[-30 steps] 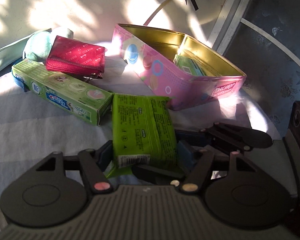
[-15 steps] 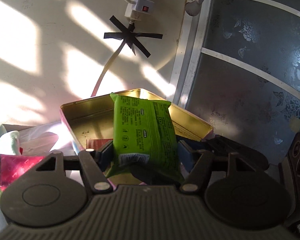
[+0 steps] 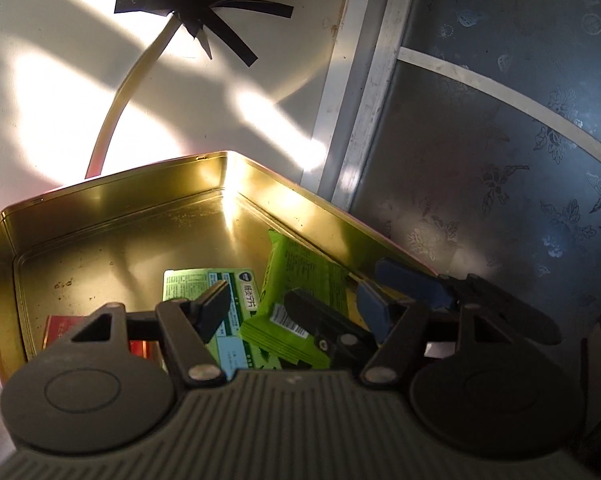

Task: Organize objects
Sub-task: 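Drop the green snack packet into the pink tin, open the left tool, then grasp the magenta zip pouch with the left tool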

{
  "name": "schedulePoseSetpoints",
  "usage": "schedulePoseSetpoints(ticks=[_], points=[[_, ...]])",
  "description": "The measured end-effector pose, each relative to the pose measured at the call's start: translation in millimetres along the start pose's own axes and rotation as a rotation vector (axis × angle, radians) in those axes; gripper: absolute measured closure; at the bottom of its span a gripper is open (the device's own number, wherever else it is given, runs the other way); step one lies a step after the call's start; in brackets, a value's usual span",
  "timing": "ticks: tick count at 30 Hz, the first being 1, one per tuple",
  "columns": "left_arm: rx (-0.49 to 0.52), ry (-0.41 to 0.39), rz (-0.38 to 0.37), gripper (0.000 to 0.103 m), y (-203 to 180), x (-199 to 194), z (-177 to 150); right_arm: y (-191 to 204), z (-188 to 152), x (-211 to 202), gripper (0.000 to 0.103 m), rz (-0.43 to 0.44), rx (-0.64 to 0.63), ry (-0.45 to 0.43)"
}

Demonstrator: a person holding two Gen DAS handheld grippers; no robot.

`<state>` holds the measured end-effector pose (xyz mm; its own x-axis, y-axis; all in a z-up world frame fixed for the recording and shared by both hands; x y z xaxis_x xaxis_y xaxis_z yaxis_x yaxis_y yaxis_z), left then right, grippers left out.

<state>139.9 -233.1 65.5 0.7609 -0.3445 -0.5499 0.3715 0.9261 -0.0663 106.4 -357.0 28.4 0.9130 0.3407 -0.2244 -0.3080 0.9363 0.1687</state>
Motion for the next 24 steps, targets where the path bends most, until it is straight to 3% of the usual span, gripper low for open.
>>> schedulePoseSetpoints(ticks=[3, 8, 13, 18, 24], points=[[0.003, -0.048, 0.008, 0.032, 7, -30, -2, 12, -1, -9, 0.032, 0.044, -0.021, -0.030], [0.000, -0.163, 0.026, 0.028, 33, -103, -16, 39, 9, -30, 0.031, 0.241, 0.033, -0.090], [-0.068, -0.188, 0.098, 0.027, 79, -154, -54, 91, 3, -43, 0.032, 0.389, -0.049, -0.042], [-0.161, -0.100, 0.265, 0.027, 138, -168, -100, 151, -20, -41, 0.038, 0.537, -0.118, 0.090], [-0.277, -0.035, 0.500, 0.027, 208, -168, -143, 204, -43, -15, 0.041, 0.588, -0.165, 0.249]])
Point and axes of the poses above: each gripper's, at about its wrist camera, not at the fingertips, and x roughly the way its jaws point, y to its left, z to its top, the point moved 3 cm from there along x, roughly the way its jaws point, and after that the axes turned 13 degrees about z, right-handed, at the moved point
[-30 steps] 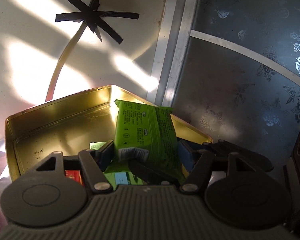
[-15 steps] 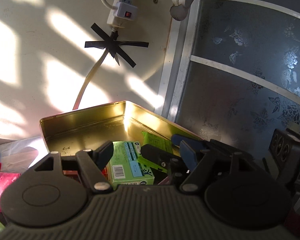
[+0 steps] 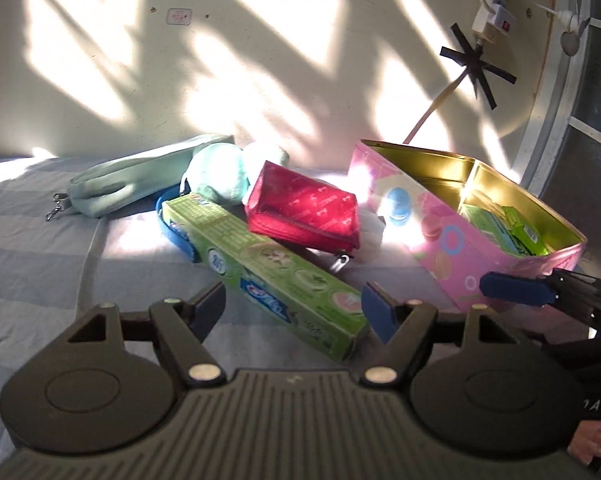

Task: Organize objects
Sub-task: 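Grasp the magenta zip pouch with the left tool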

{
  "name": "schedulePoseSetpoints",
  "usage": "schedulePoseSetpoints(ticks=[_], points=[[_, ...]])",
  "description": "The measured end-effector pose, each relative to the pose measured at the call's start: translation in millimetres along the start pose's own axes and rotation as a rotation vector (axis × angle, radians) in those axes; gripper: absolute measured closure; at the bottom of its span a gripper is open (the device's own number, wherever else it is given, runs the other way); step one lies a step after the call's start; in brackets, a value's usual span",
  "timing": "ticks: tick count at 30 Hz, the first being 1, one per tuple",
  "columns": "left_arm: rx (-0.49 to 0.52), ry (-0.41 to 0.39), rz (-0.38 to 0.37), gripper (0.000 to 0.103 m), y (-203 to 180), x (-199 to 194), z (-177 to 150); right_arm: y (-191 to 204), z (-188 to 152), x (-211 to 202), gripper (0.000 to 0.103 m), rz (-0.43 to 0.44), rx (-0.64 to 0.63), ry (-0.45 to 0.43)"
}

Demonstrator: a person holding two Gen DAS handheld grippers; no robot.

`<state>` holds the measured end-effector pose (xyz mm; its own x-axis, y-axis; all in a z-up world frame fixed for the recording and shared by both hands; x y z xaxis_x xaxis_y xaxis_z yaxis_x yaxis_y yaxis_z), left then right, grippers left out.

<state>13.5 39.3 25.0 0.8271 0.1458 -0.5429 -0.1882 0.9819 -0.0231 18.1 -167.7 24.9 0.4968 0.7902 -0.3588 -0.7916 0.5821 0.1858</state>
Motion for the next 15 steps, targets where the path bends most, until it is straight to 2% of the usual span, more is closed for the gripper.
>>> schedulePoseSetpoints(ticks=[5, 6, 8, 10, 13, 15], points=[[-0.046, -0.005, 0.156, 0.028, 42, 21, -14, -5, 8, 37, 0.041, 0.006, 0.132, 0.041], [-0.098, 0.015, 0.150, 0.028, 55, 22, -15, -6, 11, 43, 0.041, 0.002, 0.148, 0.039], [-0.178, 0.001, 0.135, 0.028, 69, 21, -12, -6, 18, 55, 0.039, -0.023, 0.168, 0.028], [-0.224, 0.018, 0.123, 0.028, 76, 22, -12, -9, 26, 68, 0.031, -0.063, 0.173, 0.015], [-0.252, 0.016, 0.101, 0.028, 78, 21, -13, -23, 36, 90, 0.021, -0.121, 0.222, -0.006], [-0.251, 0.007, 0.090, 0.028, 76, 21, -13, -34, 39, 104, 0.020, -0.134, 0.282, -0.004]])
Point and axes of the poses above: each gripper's, at about its wrist camera, not at the fingertips, and x roughly the way its jaws point, y to its left, z to its top, the point moved 3 cm from there along x, roughly the way its jaws point, and after that the axes turned 13 degrees about z, right-handed, at the moved point
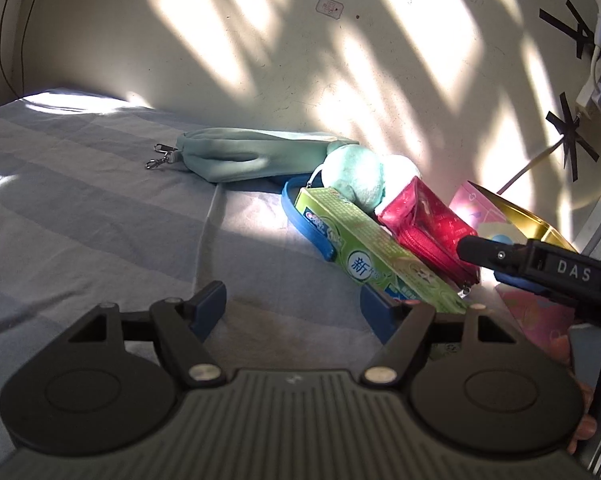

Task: Organize objects
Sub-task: 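Grasp the magenta zip pouch with the left tool, then place the magenta pouch into the pink tin and open the left tool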

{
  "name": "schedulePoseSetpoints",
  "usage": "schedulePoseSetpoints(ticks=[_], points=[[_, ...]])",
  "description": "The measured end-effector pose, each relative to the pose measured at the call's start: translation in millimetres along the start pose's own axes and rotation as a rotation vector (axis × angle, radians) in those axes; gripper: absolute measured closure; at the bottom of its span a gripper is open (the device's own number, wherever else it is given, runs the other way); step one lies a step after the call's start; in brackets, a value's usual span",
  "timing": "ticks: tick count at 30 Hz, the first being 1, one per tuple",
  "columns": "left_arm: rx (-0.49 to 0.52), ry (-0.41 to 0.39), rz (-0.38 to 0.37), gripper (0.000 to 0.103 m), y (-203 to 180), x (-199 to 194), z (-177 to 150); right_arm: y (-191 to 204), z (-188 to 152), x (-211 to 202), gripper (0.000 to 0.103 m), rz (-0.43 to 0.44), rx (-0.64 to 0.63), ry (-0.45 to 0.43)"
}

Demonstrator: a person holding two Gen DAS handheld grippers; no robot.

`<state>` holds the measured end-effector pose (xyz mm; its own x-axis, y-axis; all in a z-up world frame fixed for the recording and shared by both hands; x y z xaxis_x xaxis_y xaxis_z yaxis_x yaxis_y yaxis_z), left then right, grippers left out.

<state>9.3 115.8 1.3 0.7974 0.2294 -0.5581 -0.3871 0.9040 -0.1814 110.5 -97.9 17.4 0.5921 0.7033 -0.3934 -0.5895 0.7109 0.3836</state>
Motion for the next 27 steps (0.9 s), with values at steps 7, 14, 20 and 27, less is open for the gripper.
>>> schedulePoseSetpoints(ticks=[7, 14, 20, 27], points=[[0.014, -0.008, -0.034, 0.027, -3, -1, 0, -19, 5, 27, 0.035, 0.032, 0.166, 0.022], [-0.011, -0.011, -0.150, 0.027, -19, 22, 42, -21, 3, 18, 0.041, 0.021, 0.164, 0.007], [-0.039, 0.121, -0.291, 0.032, -50, 65, 68, -27, -1, 14, 0.049, 0.031, 0.167, 0.001], [0.121, 0.119, -0.279, 0.062, -84, 76, 56, -20, 1, 10, 0.070, 0.047, 0.120, -0.022]])
Point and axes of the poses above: each gripper's, at about its wrist camera, not at the fingertips, and x roughly the way its jaws point, y to its left, z to its top, the point moved 3 cm from there along x, roughly the way its jaws point, and after that the axes turned 13 degrees about z, right-handed, at the moved point
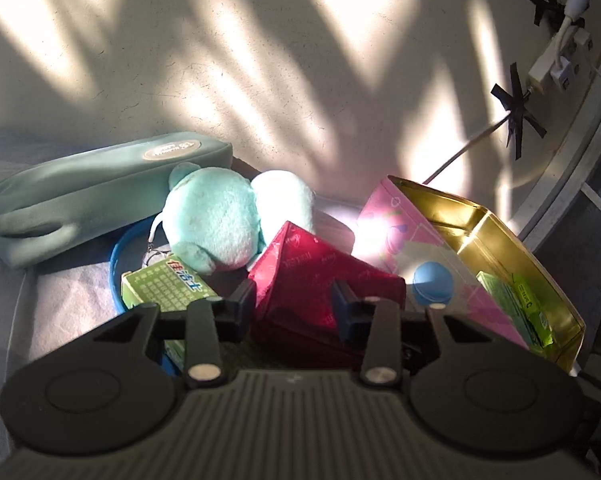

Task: Organize objects
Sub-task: 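Place the magenta pouch into the pink tin and open the left tool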

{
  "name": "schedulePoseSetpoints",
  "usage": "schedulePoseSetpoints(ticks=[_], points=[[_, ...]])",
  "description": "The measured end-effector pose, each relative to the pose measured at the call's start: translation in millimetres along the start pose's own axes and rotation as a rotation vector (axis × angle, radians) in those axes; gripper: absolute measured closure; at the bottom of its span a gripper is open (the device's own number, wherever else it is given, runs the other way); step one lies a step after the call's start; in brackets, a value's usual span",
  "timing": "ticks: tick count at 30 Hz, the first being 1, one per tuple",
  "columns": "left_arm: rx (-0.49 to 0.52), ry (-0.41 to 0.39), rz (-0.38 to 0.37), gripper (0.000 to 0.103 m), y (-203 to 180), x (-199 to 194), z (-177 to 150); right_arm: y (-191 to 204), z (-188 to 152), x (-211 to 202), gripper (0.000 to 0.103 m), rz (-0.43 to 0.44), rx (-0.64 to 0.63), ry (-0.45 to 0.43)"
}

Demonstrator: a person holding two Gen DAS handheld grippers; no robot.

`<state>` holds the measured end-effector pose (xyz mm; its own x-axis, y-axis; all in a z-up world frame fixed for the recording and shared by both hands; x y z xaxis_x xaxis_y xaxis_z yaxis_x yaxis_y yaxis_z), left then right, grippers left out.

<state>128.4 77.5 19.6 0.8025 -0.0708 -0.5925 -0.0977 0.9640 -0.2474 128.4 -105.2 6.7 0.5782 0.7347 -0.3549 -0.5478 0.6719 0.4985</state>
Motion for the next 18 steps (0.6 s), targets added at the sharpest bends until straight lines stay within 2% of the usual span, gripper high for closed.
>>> schedulePoseSetpoints(ticks=[3, 8, 10, 14, 18], points=[[-0.065, 0.015, -0.046, 0.066, 9, -20, -3, 12, 4, -17, 0.073, 0.015, -0.028, -0.054], [-0.068, -0.119, -0.078, 0.066, -1, -74, -2, 48, 11, -49, 0.073, 0.046, -0.153, -0.161], [-0.061, -0.138, -0.086, 0.066, -9, -83, 2, 56, 14, -64, 0.073, 0.035, -0.202, -0.201], [-0.025, -0.139, -0.129, 0.066, -40, -84, 11, 44, 23, -90, 0.073, 0.005, -0.217, -0.262], [0.049, -0.133, -0.160, 0.066, -86, -72, 15, 13, 34, -115, 0.073, -0.039, -0.190, -0.300]])
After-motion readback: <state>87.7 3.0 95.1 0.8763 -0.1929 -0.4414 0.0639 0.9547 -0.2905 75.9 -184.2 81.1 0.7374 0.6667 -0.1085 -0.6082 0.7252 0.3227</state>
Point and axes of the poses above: each gripper's, at about its wrist camera, not at the fingertips, and x roughly the way its jaws point, y to its left, z to its top, the point moved 3 cm from there along x, roughly the way its jaws point, and after that the axes turned 13 degrees about z, right-handed, at the moved point
